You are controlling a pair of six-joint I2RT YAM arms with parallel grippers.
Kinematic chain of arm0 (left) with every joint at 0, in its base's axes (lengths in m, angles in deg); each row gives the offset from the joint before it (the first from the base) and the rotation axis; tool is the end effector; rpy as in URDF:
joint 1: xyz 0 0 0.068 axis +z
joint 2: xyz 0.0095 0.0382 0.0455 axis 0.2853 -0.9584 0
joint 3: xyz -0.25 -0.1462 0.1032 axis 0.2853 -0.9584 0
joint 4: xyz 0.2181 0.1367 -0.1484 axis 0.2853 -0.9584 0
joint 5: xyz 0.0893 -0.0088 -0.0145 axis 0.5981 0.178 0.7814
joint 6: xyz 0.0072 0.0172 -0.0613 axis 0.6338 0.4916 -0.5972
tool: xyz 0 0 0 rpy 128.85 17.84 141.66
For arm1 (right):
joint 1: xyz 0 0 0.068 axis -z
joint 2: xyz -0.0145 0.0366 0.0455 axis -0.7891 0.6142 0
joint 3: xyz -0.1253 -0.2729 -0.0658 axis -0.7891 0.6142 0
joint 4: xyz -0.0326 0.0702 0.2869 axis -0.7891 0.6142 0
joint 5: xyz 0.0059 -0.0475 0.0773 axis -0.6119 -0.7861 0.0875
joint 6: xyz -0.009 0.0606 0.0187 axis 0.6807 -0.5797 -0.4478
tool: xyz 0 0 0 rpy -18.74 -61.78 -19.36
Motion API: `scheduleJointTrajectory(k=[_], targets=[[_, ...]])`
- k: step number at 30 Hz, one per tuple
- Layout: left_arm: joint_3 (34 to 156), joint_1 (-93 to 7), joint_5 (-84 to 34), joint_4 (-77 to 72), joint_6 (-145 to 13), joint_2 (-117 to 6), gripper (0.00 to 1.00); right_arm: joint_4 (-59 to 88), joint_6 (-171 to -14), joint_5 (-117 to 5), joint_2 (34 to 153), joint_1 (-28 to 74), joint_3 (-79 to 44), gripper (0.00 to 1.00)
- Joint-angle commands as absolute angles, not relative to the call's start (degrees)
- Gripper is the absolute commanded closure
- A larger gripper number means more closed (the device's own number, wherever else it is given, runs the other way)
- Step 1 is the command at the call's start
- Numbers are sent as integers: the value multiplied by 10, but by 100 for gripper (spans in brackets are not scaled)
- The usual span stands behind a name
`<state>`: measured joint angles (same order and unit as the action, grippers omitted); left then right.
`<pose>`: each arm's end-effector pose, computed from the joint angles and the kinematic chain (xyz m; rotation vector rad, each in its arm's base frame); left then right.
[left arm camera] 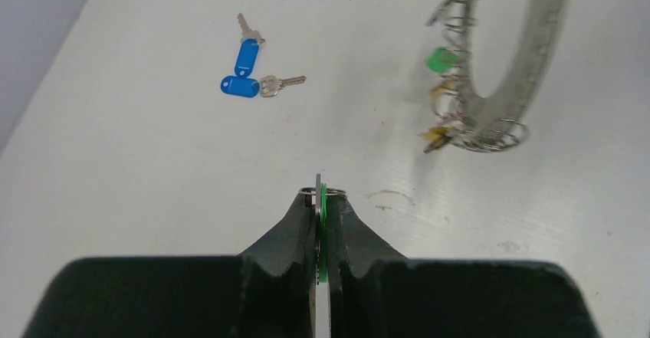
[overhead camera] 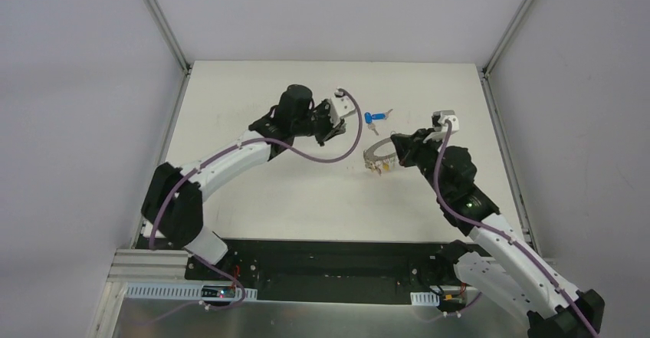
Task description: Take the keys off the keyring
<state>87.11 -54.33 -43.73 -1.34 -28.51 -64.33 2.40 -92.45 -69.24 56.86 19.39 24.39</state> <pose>0.2949 -0.2567 0.3360 1.2525 1.3983 -0.5788 0.1856 0.1133 0.3338 -0.2720 1.5422 0.4620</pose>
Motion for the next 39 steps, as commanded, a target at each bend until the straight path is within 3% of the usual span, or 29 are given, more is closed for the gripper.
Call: scheduleJointTrajectory(k=[1, 8, 9, 10, 11, 12, 13, 19, 26, 32, 37, 38, 39], targets=[[972, -530, -423, 11, -449, -738, 100, 94, -868, -776, 502, 197, 184, 100], [1164, -529, -396, 30, -543, -928, 100, 182, -845, -798, 459, 198, 136, 100], [1193, -529, -385, 31, -567, -949, 96, 190, -845, -797, 455, 198, 129, 100], [1218, -529, -373, 31, -582, -968, 80, 196, -845, -797, 452, 198, 123, 100], [1242, -529, -357, 25, -598, -985, 49, 202, -843, -796, 449, 198, 118, 100], [1268, -529, -352, 5, -612, -999, 9, 208, -842, -797, 446, 198, 114, 100], [1287, -528, -358, -7, -613, -1008, 2, 213, -841, -800, 443, 198, 110, 100], [1229, -522, -334, -39, -628, -920, 1, 238, -845, -800, 449, 198, 105, 100], [1039, -468, -315, -105, -678, -722, 1, 249, -874, -726, 516, 198, 90, 100], [900, -438, -112, -160, -699, -509, 1, 196, -911, -621, 623, 197, 60, 100], [867, -433, -7, -191, -680, -398, 1, 83, -950, -505, 813, 159, -109, 100], [863, -433, 12, -194, -676, -382, 1, 70, -953, -478, 852, 149, -165, 98], [861, -433, 28, -199, -671, -368, 1, 57, -964, -454, 884, 141, -215, 84]])
